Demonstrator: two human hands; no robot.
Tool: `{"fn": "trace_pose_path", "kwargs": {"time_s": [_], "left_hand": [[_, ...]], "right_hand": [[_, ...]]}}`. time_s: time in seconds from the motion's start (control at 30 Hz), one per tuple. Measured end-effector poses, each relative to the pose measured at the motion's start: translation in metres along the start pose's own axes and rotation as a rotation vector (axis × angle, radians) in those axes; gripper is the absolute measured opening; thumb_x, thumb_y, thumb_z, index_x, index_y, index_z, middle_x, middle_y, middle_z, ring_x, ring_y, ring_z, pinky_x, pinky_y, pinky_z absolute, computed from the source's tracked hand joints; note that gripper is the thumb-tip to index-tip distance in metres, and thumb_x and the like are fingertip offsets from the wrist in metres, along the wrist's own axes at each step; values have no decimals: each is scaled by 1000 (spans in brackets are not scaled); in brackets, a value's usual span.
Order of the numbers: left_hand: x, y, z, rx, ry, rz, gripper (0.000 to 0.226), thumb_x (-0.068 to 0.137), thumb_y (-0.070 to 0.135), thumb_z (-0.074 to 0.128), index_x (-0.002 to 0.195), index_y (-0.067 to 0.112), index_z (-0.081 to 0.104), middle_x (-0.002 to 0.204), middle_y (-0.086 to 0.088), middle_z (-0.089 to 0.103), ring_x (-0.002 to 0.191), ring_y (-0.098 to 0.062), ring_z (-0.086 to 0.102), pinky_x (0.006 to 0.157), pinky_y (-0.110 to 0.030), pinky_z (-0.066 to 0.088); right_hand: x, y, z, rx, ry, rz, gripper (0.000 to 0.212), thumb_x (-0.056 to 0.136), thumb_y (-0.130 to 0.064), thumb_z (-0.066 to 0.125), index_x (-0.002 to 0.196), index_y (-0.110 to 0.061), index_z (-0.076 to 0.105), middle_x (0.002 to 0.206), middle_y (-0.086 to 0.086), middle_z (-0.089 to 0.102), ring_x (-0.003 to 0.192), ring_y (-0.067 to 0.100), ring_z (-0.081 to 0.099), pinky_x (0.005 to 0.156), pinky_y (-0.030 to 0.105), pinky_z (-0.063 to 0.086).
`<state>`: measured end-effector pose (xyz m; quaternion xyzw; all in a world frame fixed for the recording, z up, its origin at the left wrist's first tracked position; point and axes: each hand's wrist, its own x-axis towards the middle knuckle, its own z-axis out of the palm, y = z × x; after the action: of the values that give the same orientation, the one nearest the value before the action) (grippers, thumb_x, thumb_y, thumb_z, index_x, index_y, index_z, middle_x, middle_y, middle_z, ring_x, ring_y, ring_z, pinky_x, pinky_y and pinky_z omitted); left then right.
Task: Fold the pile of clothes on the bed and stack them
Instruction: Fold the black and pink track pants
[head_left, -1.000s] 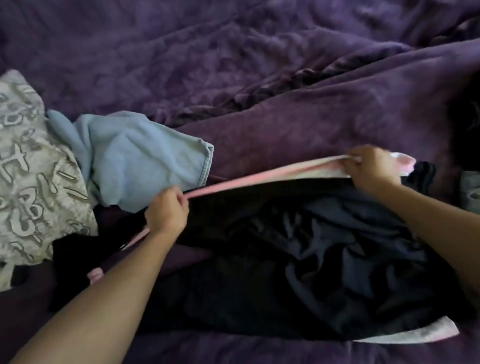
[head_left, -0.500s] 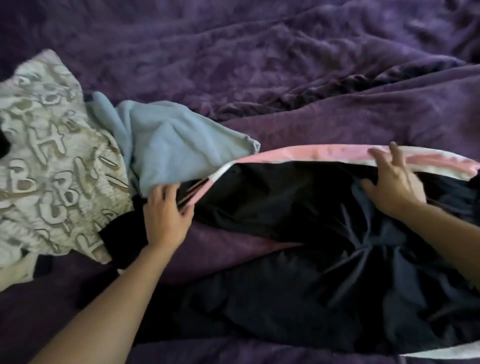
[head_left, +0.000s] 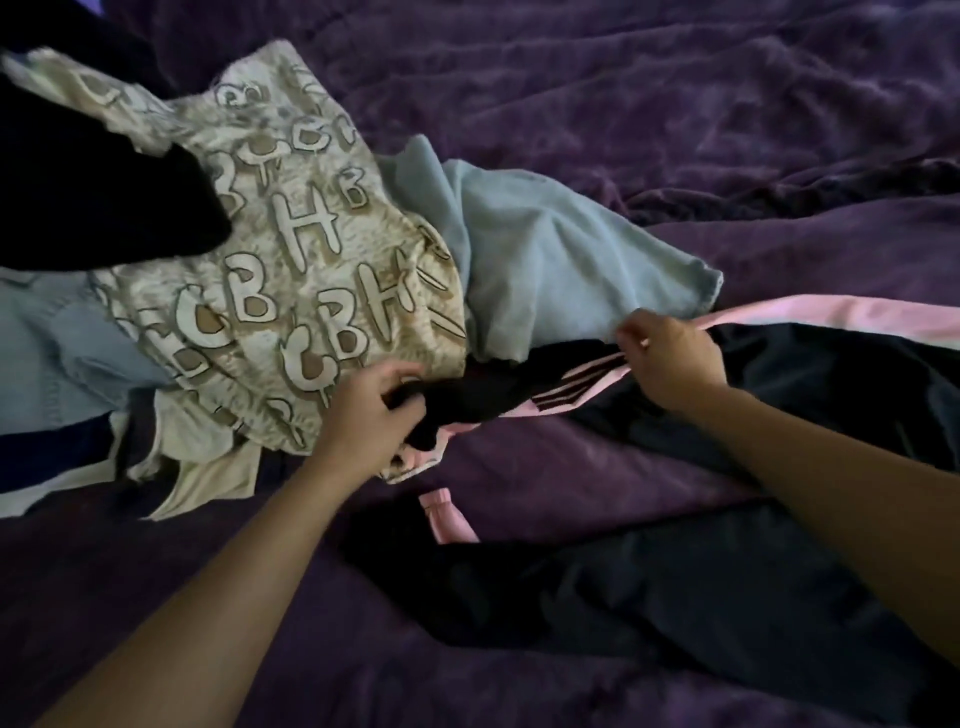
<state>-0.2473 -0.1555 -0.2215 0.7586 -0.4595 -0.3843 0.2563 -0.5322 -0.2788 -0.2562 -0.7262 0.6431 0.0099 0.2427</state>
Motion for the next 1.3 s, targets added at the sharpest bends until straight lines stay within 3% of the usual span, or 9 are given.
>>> {"fn": "trace_pose_path", "kwargs": {"time_s": [0.2,0.27,0.33,0.43,0.67,0.8,1.03,1.13,1.3], "left_hand": [[80,21,-57,-425,165,-586,2,88,17,62,89,15,61,98,-13,67,68,-25,64,54,-36,57],[82,12,-57,-98,334,-436,16,90,25,57,102,15,61,109,-11,63,82,-26,62,64,-34,53],[69,2,-47,243,406,8,32,89,36,56,115,17,60,117,-9,57,101,-25,56,77,-33,46],[45,-11,-19,685,123,427,54,81,48,65,127,21,56,132,-10,49,121,-29,45,92,-45,42],[58,-9,-26,531,59,254,13,84,18,64,88,9,72,116,-8,60,106,-27,53,88,-43,46],[77,22,-69,136,-28,70,17,86,31,57,75,22,67,78,-4,64,53,-3,54,41,-16,42],[117,10,-73,204,370,-220,21,86,30,65,100,13,65,95,-2,63,78,-21,58,69,-28,42],[70,1,-54,288,510,126,8,87,25,61,88,17,60,80,-1,63,70,-22,60,61,-31,46],[-52,-29,22,539,-333,234,44,66,58,74,91,25,59,91,10,56,88,-16,56,76,-32,43]], "right_hand": [[52,-34,-54,124,33,78,17,89,-22,48,88,-19,65,90,10,70,88,32,65,85,45,52],[54,-45,-48,60,-24,7,17,85,-21,53,94,-27,66,98,5,70,92,28,64,86,42,51],[39,-46,-28,3,-164,-102,30,81,-17,59,108,-29,65,109,-2,67,102,23,61,89,36,49],[9,-25,7,-122,-320,-164,49,80,-19,64,128,-26,56,126,0,56,121,24,49,94,36,42],[-7,5,-4,83,70,-173,14,87,-26,67,90,-15,74,87,7,72,85,31,66,71,39,50],[36,-10,-44,103,131,-124,23,91,-35,60,95,-16,73,92,12,72,90,33,65,74,37,46],[62,-35,-37,48,49,-67,39,90,-29,61,127,-18,58,129,13,57,118,33,53,98,42,39],[11,-27,-16,71,155,-155,30,87,-21,62,116,-13,64,116,13,61,109,34,55,90,42,44],[-96,18,24,6,-47,-131,20,82,-18,71,101,-11,70,98,9,64,96,34,61,74,43,52]]}}
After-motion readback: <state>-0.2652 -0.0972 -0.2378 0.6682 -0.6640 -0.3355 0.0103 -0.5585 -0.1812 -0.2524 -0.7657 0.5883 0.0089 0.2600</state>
